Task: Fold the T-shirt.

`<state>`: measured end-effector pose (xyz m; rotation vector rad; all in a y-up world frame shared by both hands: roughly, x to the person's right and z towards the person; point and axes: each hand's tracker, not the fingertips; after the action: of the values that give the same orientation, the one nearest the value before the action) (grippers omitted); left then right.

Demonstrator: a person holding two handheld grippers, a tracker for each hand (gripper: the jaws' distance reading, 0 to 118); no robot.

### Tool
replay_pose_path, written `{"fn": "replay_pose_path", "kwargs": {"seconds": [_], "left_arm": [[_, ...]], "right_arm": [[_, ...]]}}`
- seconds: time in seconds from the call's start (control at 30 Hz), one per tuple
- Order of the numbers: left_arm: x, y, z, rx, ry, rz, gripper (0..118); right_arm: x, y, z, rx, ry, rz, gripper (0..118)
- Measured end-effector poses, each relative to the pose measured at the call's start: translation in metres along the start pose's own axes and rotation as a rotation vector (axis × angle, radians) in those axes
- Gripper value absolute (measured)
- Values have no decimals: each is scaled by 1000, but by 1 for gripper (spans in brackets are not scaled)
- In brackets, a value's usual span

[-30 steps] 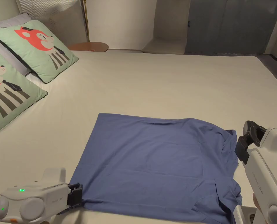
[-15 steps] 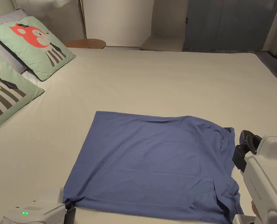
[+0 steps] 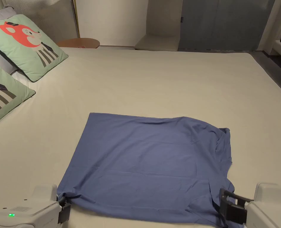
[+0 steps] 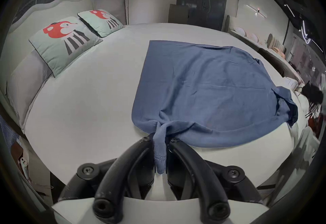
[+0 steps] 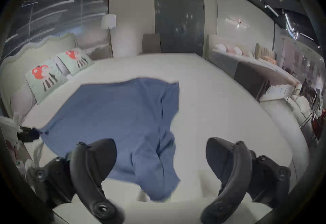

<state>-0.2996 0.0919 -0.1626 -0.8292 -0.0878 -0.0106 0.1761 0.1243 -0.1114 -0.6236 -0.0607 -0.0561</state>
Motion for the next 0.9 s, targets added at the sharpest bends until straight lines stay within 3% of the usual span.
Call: {"fn": "replay_pose_path", "kwargs": {"seconds": [0.2,0.27,0.3,0.37,0.4,0.47,0.53,0.73,0.9], "left_arm": [[-4,-1,-4,-16,-2,13,4],[-5,-2,-5,-18,-3,18,4],[-6,-2,-5,-19,-3,19,4],[-6,-2,-6,-20,-6,25,4],[-6,-2,-6,-21,-7,30,4],[-8,-2,-6,-17,-9,41,4],[-10,0,-4,-7,-12,52,4],[-17,24,-5,37,-31,95,4],[-17,63,-13,90,-40,112,4]], "right_arm": [[-7,-28,-18,-98,30,27,105],[-10,-32,-23,-116,42,30,97],[-10,-34,-25,-121,48,31,85],[-11,-37,-29,-128,51,32,28],[-11,-38,-30,-133,41,28,5],[-7,-35,-26,-123,23,17,4],[-2,-31,-19,-86,50,-51,4],[7,2,-17,30,80,-97,4],[6,42,-36,94,83,-85,4]]}}
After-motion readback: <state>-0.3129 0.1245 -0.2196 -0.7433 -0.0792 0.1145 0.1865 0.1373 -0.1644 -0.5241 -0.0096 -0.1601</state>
